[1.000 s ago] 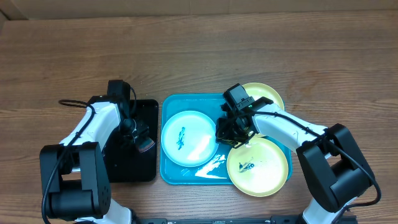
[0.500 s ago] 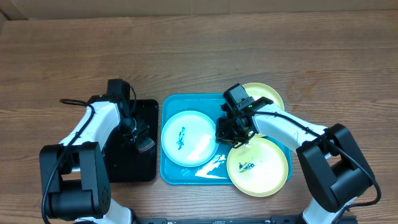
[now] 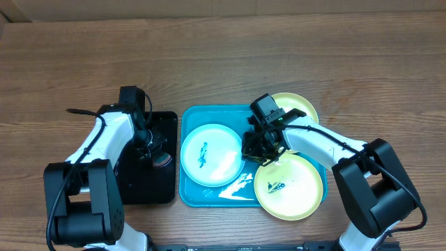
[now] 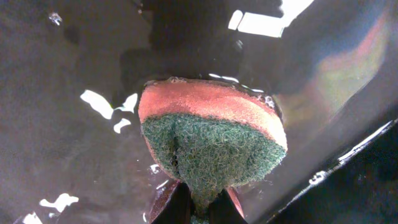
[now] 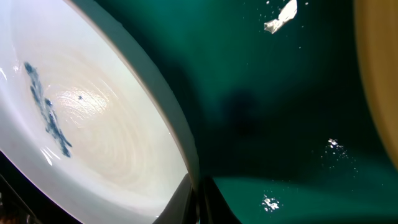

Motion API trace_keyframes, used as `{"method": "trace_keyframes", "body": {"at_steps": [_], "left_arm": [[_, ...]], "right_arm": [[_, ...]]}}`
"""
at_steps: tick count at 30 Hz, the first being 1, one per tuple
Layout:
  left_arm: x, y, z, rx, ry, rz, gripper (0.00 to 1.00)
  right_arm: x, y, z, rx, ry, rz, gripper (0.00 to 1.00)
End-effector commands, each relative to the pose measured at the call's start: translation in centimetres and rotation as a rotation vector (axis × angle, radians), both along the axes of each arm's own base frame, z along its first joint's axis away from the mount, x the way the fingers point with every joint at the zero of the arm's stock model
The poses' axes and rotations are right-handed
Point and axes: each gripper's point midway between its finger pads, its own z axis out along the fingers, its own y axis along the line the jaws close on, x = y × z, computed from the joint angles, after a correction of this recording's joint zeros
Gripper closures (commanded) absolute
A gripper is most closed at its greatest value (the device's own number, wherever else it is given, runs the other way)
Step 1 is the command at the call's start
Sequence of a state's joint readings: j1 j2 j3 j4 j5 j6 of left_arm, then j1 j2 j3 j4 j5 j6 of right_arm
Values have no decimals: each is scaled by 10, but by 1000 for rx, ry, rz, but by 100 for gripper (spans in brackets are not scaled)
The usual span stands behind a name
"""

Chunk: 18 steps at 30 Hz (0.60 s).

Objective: Clean dirty plates on tray and stack at the side
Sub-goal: 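Grasp the green-and-orange sponge on the black tray with the left gripper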

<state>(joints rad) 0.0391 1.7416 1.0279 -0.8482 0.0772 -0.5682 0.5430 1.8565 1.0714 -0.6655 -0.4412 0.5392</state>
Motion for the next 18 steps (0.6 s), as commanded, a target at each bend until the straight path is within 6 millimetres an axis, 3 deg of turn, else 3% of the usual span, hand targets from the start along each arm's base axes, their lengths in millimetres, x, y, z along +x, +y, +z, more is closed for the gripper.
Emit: {"method": "trace_keyframes", "body": {"at_steps": [1, 4, 10, 18], "left_arm": [[9, -14, 6, -72, -26, -60, 96], [9, -28, 11, -156, -30, -93, 96], [22, -30, 30, -144, -87, -115, 96], [26, -4, 92, 96, -227, -144, 96]], "right_arm": [[-1, 0, -2, 3, 4, 2, 96], [-1, 1, -2, 4, 3, 2, 96], [-1, 0, -2, 4, -1, 12, 96], [-2, 0, -2, 2, 2, 12, 96]]}}
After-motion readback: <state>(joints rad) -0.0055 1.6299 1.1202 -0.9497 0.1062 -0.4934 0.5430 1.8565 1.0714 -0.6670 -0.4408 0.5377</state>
